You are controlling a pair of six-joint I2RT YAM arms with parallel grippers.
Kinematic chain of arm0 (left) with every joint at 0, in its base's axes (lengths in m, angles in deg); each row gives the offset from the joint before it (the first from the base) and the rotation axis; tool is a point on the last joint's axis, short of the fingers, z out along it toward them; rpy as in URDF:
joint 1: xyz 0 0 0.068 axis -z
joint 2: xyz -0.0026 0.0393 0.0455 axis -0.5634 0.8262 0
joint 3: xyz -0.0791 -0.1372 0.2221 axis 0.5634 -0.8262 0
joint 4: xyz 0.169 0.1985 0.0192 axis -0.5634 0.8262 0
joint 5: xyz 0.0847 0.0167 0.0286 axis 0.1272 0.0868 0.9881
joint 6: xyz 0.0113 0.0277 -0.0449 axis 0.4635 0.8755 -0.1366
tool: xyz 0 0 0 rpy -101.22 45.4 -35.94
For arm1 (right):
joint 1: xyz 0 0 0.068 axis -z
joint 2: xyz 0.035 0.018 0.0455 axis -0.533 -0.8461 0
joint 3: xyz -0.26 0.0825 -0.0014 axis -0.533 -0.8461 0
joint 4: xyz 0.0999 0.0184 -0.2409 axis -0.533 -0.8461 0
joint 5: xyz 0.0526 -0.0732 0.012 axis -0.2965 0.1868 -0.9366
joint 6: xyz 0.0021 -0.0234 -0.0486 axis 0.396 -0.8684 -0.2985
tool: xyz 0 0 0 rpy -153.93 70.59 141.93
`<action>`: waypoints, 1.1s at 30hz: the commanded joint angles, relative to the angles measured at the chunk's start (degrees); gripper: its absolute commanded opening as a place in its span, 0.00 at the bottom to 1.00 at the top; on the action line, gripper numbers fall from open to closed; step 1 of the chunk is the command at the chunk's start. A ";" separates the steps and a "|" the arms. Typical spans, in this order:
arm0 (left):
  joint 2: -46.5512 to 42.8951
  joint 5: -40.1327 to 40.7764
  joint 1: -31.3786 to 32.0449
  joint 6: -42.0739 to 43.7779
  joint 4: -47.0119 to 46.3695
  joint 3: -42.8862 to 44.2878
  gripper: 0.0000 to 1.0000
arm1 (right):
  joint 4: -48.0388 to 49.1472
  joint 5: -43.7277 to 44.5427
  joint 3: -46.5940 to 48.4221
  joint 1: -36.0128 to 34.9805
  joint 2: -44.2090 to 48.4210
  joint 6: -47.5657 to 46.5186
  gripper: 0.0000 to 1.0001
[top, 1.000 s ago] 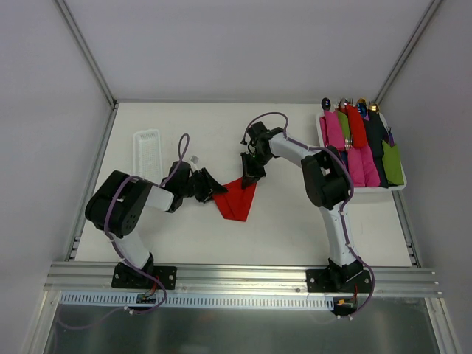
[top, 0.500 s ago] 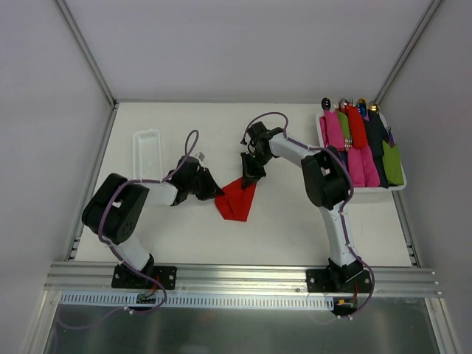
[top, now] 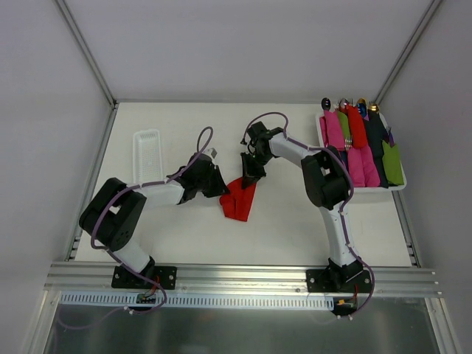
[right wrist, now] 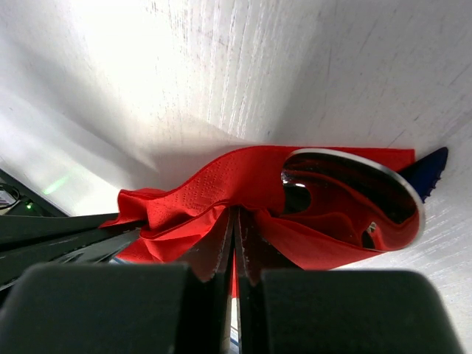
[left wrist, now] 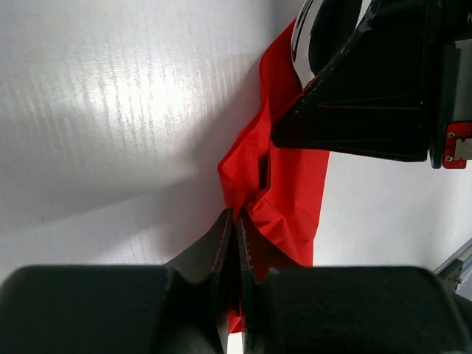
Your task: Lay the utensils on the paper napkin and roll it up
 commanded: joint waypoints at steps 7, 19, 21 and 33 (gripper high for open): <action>-5.38 5.64 0.18 0.35 5.54 2.87 0.10 | -2.10 3.54 -0.10 -0.82 -1.82 -1.85 0.01; -4.77 1.07 0.18 -1.06 4.67 5.07 0.00 | -2.10 3.63 -0.10 -0.82 -1.91 -1.67 0.01; -4.07 -2.35 0.18 -1.14 2.57 4.98 0.00 | -2.19 3.63 -0.01 -0.90 -1.91 -1.59 0.01; 1.73 -9.39 1.94 -7.82 -7.90 2.96 0.00 | -2.10 3.63 -0.10 -0.82 -1.91 -1.41 0.01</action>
